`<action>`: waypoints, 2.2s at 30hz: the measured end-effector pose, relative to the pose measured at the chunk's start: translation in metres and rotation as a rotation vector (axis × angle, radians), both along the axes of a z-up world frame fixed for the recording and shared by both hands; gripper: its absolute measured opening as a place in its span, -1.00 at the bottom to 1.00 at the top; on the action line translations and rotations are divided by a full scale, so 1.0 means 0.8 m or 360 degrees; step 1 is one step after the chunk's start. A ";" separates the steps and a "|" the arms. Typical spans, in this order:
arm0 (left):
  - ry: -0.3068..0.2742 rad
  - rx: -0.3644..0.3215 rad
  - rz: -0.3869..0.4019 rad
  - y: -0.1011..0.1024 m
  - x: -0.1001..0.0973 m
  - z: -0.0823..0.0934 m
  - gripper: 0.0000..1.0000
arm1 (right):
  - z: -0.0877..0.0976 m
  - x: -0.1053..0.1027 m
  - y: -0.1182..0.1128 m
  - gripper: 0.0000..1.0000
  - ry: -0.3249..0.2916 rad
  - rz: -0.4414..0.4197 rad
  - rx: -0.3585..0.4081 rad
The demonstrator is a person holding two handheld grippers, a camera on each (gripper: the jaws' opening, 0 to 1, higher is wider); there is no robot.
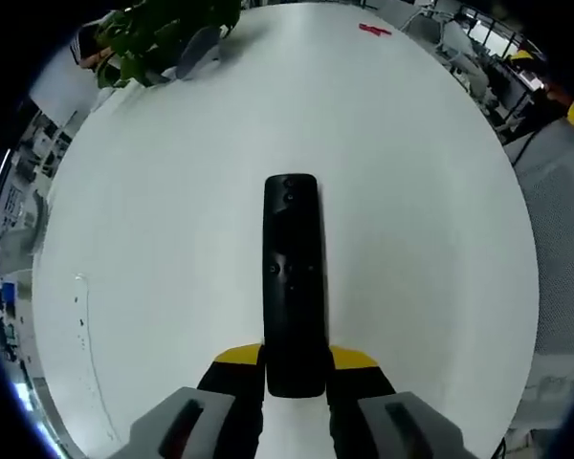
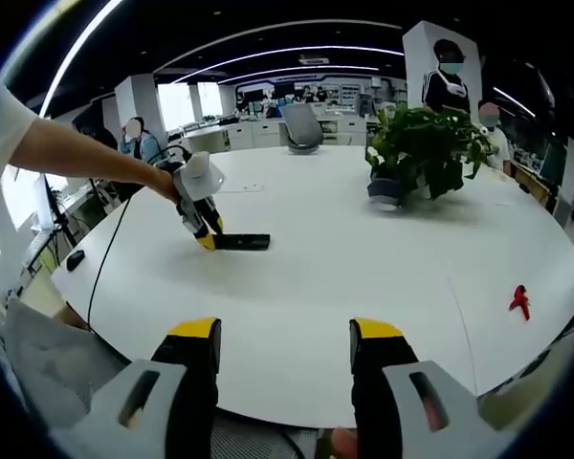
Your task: Press the specified remote control buttons in sequence, fully releasing each button before pressing the next.
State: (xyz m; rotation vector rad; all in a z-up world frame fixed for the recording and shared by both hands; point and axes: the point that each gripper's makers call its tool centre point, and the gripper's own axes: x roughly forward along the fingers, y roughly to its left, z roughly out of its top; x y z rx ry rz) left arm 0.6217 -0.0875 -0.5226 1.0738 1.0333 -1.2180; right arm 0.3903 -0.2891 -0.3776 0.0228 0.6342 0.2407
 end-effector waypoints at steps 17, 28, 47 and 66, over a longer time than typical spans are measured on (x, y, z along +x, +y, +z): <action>-0.0057 0.0046 0.0122 0.003 -0.011 0.002 -0.53 | 0.008 0.000 0.000 0.09 -0.0054 -0.0006 0.0028; -0.0054 0.0040 0.0104 0.002 -0.031 0.001 -0.53 | 0.013 0.000 0.005 0.08 -0.0081 0.0010 0.0052; -0.0071 0.0082 0.0110 -0.001 -0.069 -0.001 -0.53 | 0.013 -0.001 0.005 0.05 -0.0089 0.0027 0.0030; -0.0055 0.0085 0.0132 -0.001 -0.110 0.000 -0.53 | 0.019 -0.005 0.005 0.00 -0.0123 0.0036 0.0025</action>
